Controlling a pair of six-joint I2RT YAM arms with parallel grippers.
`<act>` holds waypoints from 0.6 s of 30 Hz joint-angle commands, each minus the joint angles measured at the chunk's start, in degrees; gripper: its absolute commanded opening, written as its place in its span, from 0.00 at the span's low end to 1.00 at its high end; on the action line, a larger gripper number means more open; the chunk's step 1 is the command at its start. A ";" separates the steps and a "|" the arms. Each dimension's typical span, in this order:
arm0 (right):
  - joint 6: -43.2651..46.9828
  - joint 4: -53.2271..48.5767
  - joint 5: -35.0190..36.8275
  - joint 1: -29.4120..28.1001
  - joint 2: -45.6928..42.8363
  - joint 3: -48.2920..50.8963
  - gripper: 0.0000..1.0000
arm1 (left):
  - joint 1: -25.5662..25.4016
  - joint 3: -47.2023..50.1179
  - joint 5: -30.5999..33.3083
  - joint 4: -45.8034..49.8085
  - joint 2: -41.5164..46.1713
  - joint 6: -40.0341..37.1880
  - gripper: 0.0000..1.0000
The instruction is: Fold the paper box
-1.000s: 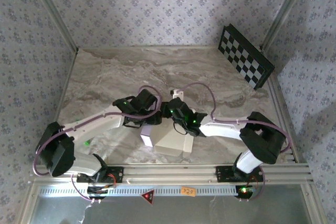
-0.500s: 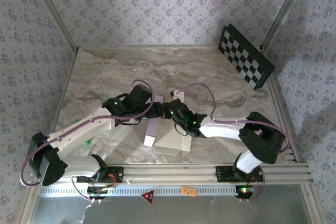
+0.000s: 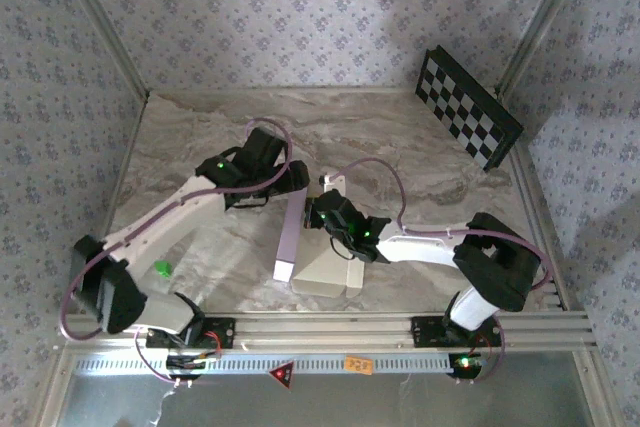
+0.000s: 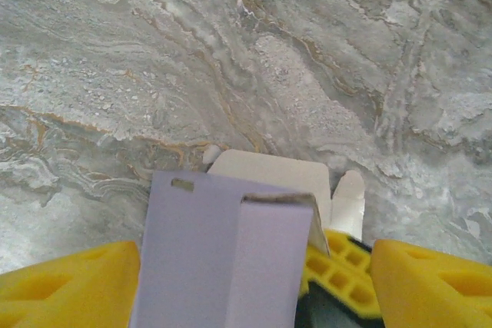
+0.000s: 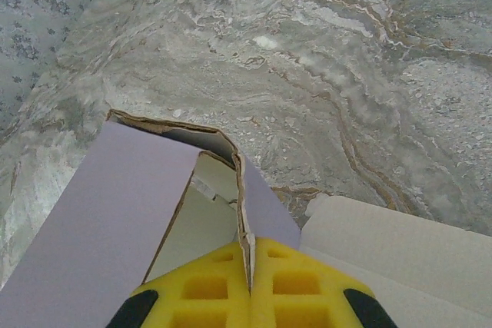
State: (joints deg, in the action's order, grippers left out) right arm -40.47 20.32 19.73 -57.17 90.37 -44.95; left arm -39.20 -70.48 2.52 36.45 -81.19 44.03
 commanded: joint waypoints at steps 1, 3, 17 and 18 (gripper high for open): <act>1.37 -5.30 -0.65 -0.93 2.01 -0.26 0.00 | 0.56 -4.10 -4.09 3.97 -4.15 -3.28 0.80; 1.44 -5.22 -0.57 -1.16 2.24 -0.52 0.00 | 0.53 -6.19 -5.02 5.31 -7.09 -4.02 0.81; 1.97 -5.81 0.83 -1.64 1.66 -0.75 0.00 | 0.55 -8.19 -6.55 8.90 -13.19 -4.79 0.75; 1.97 -5.73 0.84 -1.72 1.69 -0.73 0.00 | 0.56 -7.95 -6.83 9.10 -13.29 -4.83 0.74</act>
State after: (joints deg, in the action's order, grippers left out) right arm -39.51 19.88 20.38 -58.17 90.83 -45.58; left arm -38.68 -77.23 -2.63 42.98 -93.84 40.03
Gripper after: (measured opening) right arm 0.054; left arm 0.747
